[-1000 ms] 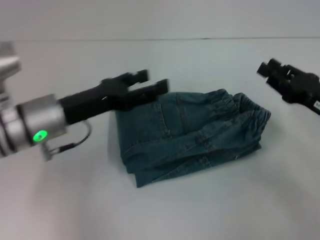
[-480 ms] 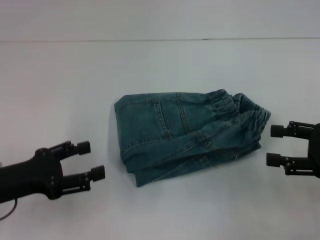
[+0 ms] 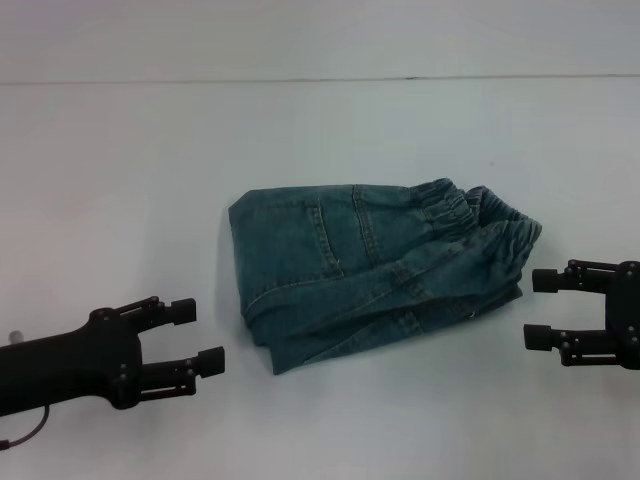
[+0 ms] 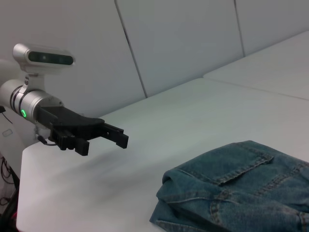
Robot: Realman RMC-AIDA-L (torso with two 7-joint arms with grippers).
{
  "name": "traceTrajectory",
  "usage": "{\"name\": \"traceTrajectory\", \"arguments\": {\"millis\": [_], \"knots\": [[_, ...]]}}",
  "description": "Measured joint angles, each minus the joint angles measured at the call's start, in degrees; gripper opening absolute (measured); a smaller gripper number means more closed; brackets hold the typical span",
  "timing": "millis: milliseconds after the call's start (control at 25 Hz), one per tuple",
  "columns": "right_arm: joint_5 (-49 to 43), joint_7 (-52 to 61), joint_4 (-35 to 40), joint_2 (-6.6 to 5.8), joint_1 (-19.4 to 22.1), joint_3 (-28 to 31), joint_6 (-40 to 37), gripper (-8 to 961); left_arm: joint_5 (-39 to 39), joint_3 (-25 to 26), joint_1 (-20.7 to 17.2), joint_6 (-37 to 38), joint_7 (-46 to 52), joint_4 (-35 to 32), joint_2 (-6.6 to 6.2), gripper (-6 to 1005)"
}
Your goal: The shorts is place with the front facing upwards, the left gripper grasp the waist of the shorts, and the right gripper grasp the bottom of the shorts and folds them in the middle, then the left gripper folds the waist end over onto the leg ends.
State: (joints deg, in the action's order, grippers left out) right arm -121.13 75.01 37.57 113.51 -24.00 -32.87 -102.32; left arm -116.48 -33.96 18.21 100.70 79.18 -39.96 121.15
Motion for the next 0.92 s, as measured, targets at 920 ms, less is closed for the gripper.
{"name": "traceTrajectory", "arguments": {"millis": [920], "knots": [[-1.6,-0.1,0.0,-0.06,-1.3,-0.5,1.8,834,-0.8,0.0,1.1,0.1,1.4,0.1,0.21,884]]}}
